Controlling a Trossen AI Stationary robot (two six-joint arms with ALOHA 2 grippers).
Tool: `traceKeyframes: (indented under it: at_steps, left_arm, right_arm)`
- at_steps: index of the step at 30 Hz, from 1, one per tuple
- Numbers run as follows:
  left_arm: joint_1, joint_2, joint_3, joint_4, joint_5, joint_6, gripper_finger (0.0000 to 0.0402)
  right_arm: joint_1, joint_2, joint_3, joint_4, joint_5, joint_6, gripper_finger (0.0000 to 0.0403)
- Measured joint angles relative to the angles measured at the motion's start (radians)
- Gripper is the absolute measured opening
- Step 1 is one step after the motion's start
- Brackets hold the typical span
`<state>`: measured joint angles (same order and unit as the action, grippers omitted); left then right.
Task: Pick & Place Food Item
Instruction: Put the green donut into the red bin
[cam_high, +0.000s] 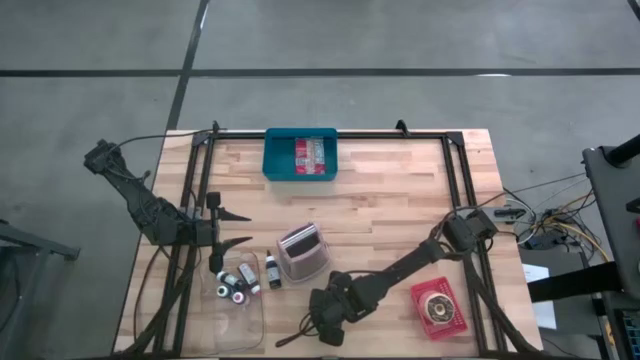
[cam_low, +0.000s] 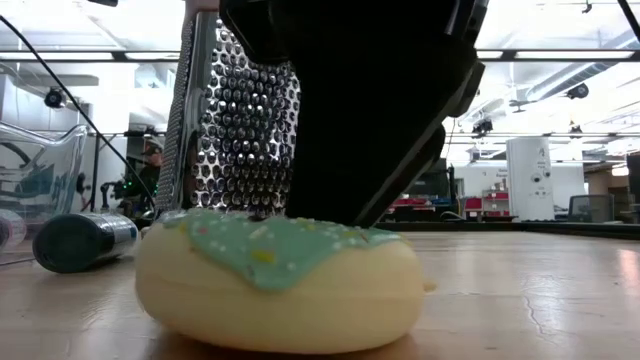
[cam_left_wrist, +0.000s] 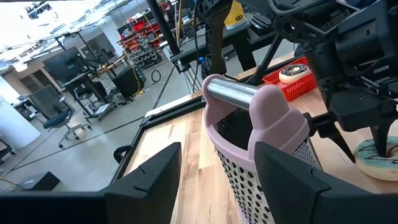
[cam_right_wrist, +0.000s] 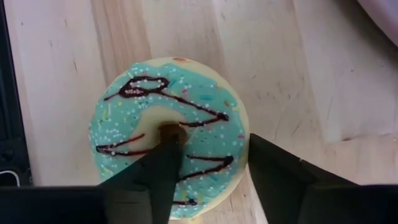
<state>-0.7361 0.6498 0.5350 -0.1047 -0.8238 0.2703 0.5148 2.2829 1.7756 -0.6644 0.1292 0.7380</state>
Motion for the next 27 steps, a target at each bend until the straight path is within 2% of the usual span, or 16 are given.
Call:
traceKeyframes:
  at_steps: [12,27]
  left_arm:
    - [0.0,0.0,0.0,0.0,0.0,0.007,0.0207]
    - [0.0,0.0,0.0,0.0,0.0,0.003,0.0207]
  right_arm:
    - [0.007,0.0,0.0,-0.002,0.001,0.014,0.002]
    - [0.011,0.0,0.001,-0.01,0.002,0.015,0.0012]
